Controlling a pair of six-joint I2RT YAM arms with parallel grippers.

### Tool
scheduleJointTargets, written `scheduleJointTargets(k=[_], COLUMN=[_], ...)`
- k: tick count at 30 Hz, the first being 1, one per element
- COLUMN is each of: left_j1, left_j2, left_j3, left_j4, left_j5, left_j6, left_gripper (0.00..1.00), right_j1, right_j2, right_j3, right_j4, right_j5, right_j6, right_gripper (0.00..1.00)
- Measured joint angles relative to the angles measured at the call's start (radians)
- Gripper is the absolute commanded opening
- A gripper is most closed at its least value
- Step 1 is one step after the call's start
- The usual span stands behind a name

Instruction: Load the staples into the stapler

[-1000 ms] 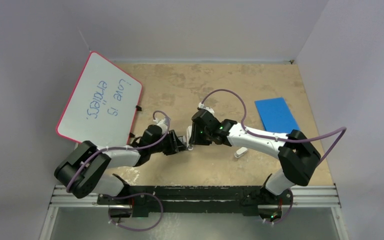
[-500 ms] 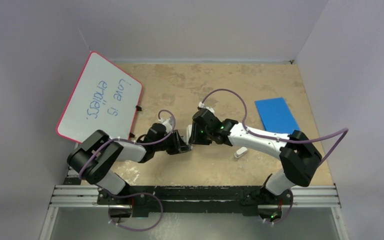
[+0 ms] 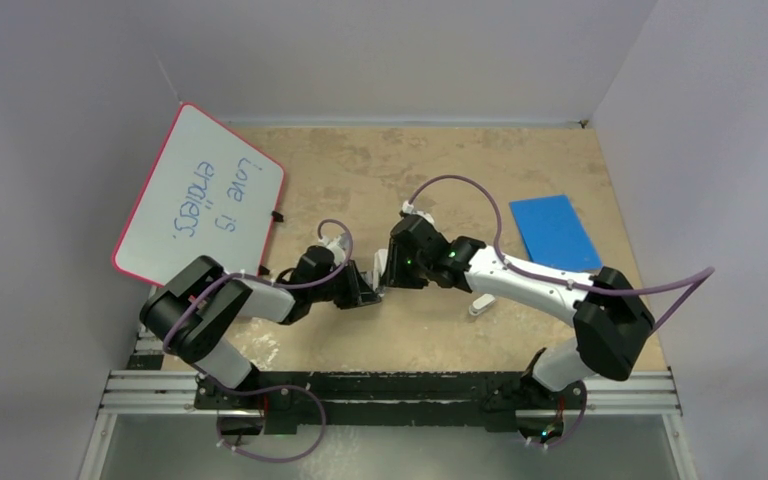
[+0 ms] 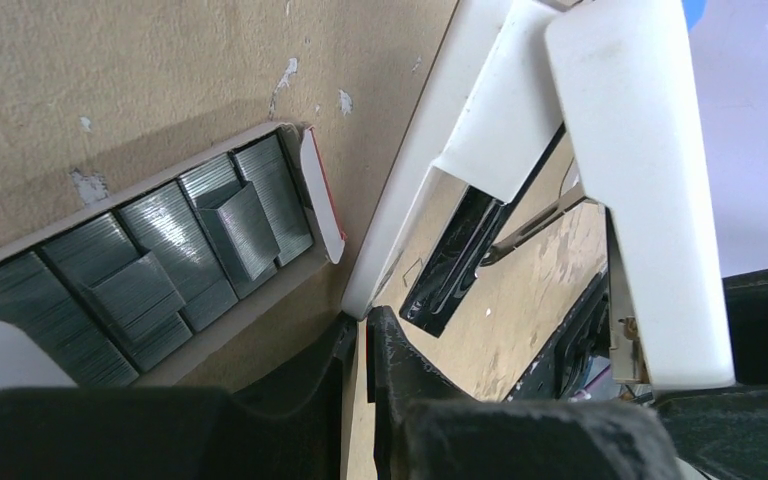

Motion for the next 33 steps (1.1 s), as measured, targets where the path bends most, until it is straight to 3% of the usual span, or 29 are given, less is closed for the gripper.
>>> scheduleJointTargets(k=[7, 11, 14, 21, 28, 33], left_j1=[0.000, 0.000, 0.000, 0.000, 0.000, 0.000], left_j2=[-0.048, -0.154, -0.213, -0.192, -0.136, -0.089], left_j3=[0.000, -0.006, -0.007, 0.005, 0.134, 0.174], left_j4=[-0.036, -0.084, -0.097, -0.157, -0.195, -0.185], left_j5=[0.000, -0.017, -0.027, -0.038, -0.052, -0.053], left_j6=[0.020, 0.037, 0.051, 0.063, 0.079, 0.111], left_gripper=[0.28, 0.33, 0.34, 0.36, 0.38, 0.30], right_j1=[-0.008, -0.020, -0.032, -0.060, -0.072, -0.078], right_j2=[-0.006, -0.006, -0.006, -0.018, -0.070, -0.072], right_j3=[0.000, 0.000, 0.000, -0.002, -0.048, -0.072], right_j4=[-0.019, -0.023, -0.023, -0.021, 0.016, 0.027], right_j5=[0.003, 0.019, 0.027, 0.005, -0.048, -0.069], right_j6=[-0.006, -0.008, -0.014, -0.051, -0.071, -0.071], right_gripper=[0.25, 0.25, 0.25, 0.25, 0.25, 0.24])
